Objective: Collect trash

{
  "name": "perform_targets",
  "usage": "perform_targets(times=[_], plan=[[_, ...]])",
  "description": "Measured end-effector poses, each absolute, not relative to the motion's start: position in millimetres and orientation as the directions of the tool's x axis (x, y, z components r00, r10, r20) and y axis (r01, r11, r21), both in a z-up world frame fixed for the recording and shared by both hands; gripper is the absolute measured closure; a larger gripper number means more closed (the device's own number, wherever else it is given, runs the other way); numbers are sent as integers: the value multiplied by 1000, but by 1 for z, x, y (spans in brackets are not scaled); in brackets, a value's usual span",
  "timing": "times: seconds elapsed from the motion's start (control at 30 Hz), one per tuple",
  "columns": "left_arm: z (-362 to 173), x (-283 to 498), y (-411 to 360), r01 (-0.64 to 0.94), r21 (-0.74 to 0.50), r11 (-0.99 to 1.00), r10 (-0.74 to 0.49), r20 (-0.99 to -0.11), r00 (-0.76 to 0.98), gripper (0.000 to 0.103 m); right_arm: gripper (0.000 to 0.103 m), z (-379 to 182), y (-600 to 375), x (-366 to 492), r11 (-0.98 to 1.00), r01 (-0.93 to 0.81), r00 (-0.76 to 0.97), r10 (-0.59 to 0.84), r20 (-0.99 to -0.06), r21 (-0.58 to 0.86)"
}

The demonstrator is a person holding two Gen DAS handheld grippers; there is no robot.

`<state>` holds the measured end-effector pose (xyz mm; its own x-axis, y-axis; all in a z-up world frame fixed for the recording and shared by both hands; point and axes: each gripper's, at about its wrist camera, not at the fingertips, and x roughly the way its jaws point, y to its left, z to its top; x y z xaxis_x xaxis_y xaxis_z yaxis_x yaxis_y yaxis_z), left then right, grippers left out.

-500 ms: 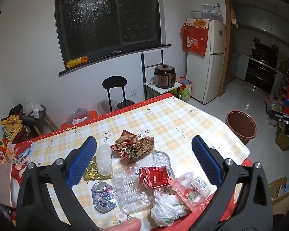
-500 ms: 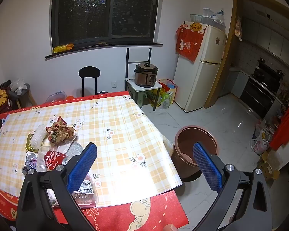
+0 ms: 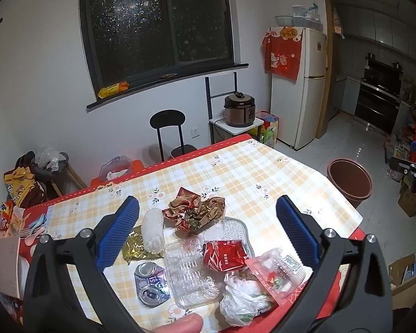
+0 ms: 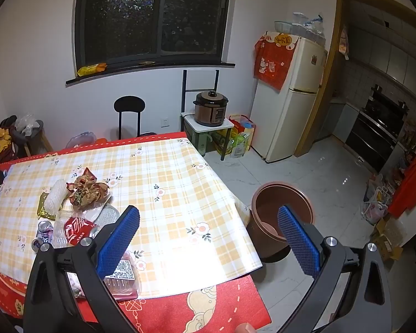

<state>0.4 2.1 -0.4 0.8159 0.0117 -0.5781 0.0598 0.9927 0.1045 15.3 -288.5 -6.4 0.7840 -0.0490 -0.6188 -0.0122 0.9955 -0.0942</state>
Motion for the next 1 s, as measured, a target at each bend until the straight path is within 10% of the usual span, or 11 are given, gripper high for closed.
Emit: perform_targets(times=[1.0], plan=[[4,-4,11,45,113,993,29,-574,818,5,4,-2,-281,15,994,-35,790,-37,-612,-106]])
